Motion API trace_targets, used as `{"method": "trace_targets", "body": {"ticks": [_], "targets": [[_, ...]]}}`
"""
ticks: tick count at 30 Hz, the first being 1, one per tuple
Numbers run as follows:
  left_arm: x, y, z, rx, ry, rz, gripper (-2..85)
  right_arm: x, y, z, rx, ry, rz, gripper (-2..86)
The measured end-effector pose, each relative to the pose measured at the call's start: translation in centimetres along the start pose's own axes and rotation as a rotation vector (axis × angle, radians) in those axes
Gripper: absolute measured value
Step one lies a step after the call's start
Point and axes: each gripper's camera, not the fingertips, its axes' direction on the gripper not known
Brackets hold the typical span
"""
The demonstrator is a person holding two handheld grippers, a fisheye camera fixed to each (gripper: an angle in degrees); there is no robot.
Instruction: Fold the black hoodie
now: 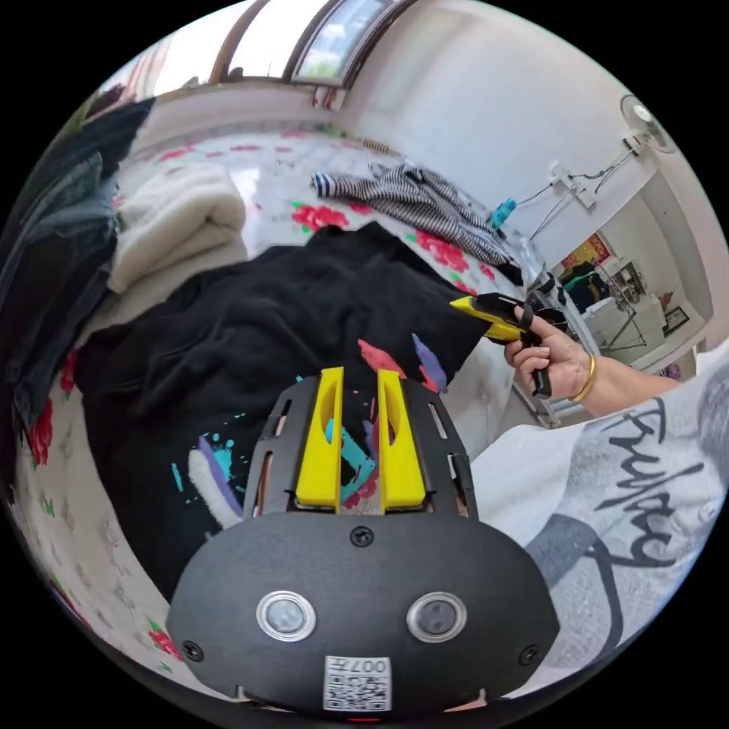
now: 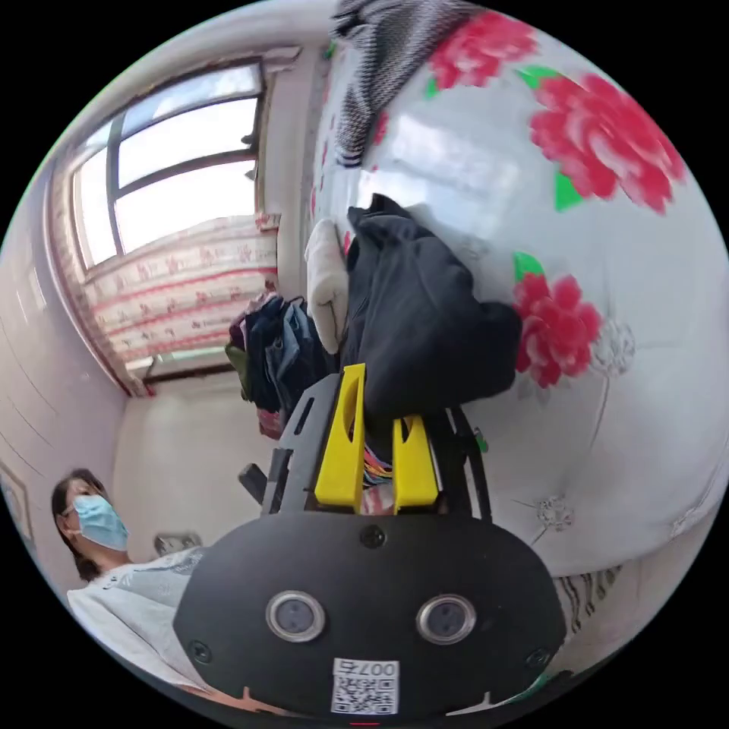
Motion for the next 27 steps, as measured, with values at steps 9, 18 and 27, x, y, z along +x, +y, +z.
{"method": "trace_targets", "body": {"ticks": [9,18,27], "targets": [[-1.5,2.8,5.0,-0.165,-0.076,0.059,4.3,-17.1,6.8,10.4,-0.266,0.351,-0.548,0.2],[-7.9,12.5,-5.9,0.016,0.038,-0.095,4.2,-28.6,32.9,34.8,-0.850,0.531,-1.500,6.5],[-18.7,30.0,-14.0,0.178,0.070,-0.705,6.7,-13.3,35.1,50.7,-1.338,0.413,-1.006,10.3]]}}
